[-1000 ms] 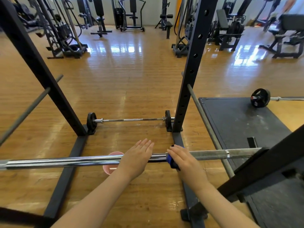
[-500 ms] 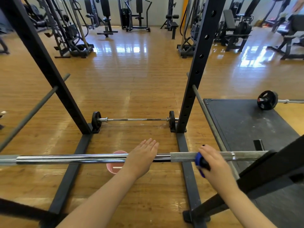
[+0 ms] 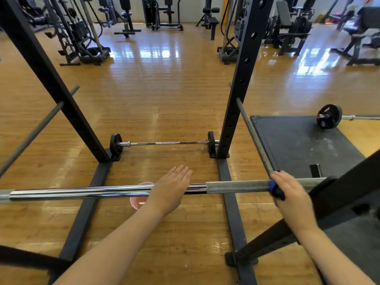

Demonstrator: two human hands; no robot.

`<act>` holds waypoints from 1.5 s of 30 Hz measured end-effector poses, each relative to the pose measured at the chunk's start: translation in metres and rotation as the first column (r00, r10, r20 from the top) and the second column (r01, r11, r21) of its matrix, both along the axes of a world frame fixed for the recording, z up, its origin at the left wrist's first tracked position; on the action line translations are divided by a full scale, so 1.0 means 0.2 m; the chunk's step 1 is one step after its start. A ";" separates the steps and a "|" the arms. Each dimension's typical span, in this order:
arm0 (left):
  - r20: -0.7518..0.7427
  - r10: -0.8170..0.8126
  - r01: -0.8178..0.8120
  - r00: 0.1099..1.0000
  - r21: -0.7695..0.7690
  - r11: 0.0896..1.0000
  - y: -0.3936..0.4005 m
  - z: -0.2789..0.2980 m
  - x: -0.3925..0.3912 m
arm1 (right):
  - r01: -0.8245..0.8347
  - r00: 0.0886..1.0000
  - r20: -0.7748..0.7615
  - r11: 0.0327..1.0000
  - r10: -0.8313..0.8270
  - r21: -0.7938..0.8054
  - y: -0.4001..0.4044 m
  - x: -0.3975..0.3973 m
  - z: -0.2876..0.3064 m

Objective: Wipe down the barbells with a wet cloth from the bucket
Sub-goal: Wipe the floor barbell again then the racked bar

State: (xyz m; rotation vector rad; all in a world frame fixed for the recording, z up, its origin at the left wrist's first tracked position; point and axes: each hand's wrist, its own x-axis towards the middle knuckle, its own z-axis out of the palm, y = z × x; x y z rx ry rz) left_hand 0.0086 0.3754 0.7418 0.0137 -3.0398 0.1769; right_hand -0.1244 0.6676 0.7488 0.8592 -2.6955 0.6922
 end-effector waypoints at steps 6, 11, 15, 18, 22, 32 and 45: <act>-0.014 -0.023 0.023 1.000 0.004 1.000 -0.01 0.01 -0.01 | -0.338 0.931 -0.108 0.935 0.349 0.105 -0.38 0.16 -0.04; -0.010 0.023 -0.023 1.000 -0.004 1.000 0.00 0.02 0.00 | -0.172 0.983 -0.051 0.980 0.177 0.100 -0.01 -0.02 -0.01; 0.052 0.034 -0.034 0.998 0.001 0.999 0.02 0.03 0.00 | 0.145 0.989 0.021 0.989 -0.146 0.023 0.13 -0.09 -0.02; 0.019 0.040 -0.040 0.999 0.021 0.999 0.03 0.03 0.00 | 0.234 0.972 0.029 0.972 -0.234 0.012 0.09 -0.08 -0.03; -0.005 0.040 -0.040 0.999 0.042 0.998 0.03 0.02 0.00 | -0.029 0.998 -0.051 0.999 0.031 0.044 -0.13 0.07 -0.04; -0.074 0.063 -0.068 0.995 -0.072 0.995 0.05 0.02 0.01 | -0.175 0.981 -0.067 0.980 0.182 0.098 -0.04 0.01 -0.01; -0.074 0.253 -0.256 0.965 -0.032 0.966 0.13 0.03 0.03 | -0.241 0.968 -0.050 0.968 0.245 0.065 -0.40 0.20 -0.03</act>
